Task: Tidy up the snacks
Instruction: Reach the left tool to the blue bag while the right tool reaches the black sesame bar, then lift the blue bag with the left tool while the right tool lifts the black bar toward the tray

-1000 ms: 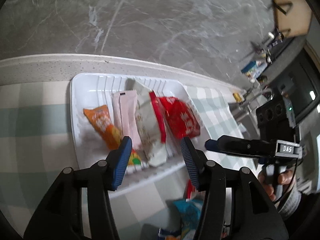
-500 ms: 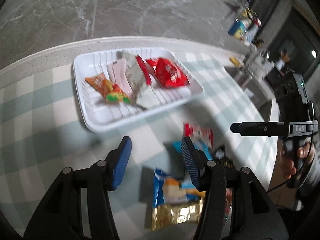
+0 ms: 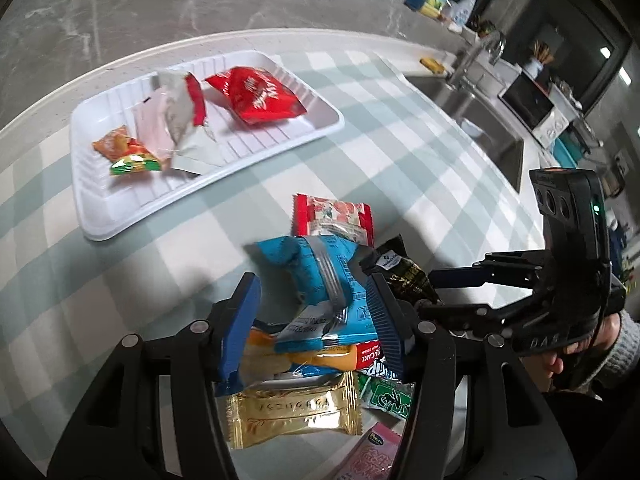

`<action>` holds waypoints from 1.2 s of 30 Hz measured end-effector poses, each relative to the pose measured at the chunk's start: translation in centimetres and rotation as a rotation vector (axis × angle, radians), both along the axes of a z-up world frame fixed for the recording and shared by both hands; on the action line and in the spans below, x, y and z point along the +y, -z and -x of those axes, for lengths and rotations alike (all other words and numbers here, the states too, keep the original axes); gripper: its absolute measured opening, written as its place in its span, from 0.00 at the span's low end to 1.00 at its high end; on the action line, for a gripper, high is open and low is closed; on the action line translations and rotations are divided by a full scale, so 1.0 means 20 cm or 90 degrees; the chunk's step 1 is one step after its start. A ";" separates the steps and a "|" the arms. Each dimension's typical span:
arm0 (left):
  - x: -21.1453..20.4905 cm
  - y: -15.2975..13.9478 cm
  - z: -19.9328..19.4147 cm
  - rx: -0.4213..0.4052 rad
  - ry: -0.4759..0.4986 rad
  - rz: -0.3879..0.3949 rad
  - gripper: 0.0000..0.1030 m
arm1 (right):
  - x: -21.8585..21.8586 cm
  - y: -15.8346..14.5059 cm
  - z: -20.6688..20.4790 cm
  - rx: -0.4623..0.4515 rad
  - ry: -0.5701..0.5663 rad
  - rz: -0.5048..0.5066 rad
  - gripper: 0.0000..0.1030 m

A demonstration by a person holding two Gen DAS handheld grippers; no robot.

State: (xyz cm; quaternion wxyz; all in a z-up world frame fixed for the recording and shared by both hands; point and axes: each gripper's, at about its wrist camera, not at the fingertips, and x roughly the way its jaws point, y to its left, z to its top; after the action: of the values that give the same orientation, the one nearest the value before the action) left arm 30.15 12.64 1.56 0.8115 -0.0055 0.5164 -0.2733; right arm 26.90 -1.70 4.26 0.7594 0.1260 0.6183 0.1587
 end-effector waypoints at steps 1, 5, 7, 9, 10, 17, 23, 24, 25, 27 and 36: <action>-0.01 0.01 -0.01 0.003 0.004 -0.004 0.52 | 0.01 0.01 0.01 0.001 -0.006 0.012 0.58; -0.06 0.05 -0.02 0.009 0.020 -0.023 0.52 | 0.04 0.02 0.04 -0.007 -0.028 0.051 0.56; -0.09 0.07 -0.03 0.011 0.025 -0.033 0.52 | 0.06 0.01 0.05 -0.013 -0.040 0.071 0.53; -0.10 0.09 -0.03 0.015 0.028 -0.040 0.52 | 0.08 0.02 0.06 -0.018 -0.049 0.087 0.52; -0.10 0.10 -0.04 0.016 0.029 -0.040 0.52 | 0.09 0.02 0.06 -0.022 -0.053 0.096 0.51; -0.15 0.14 -0.05 0.016 0.031 -0.061 0.60 | 0.11 0.01 0.08 -0.040 -0.062 0.130 0.48; -0.19 0.17 -0.05 0.018 0.038 -0.070 0.60 | 0.14 0.01 0.09 -0.051 -0.074 0.155 0.48; -0.20 0.17 -0.05 0.018 0.038 -0.073 0.60 | 0.14 0.01 0.09 -0.053 -0.075 0.159 0.47; -0.21 0.18 -0.06 0.018 0.039 -0.074 0.60 | 0.14 0.01 0.09 -0.055 -0.076 0.163 0.44; -0.22 0.18 -0.06 0.019 0.040 -0.077 0.60 | 0.14 0.01 0.09 -0.060 -0.076 0.166 0.36; -0.26 0.23 -0.10 0.033 0.052 -0.064 0.49 | 0.11 0.01 0.08 -0.066 -0.069 0.146 0.27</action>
State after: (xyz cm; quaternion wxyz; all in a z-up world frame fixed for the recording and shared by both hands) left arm 32.09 7.35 -3.05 0.7852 0.0495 0.5502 -0.2797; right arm 25.27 0.41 4.09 0.7899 -0.0038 0.5983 0.1343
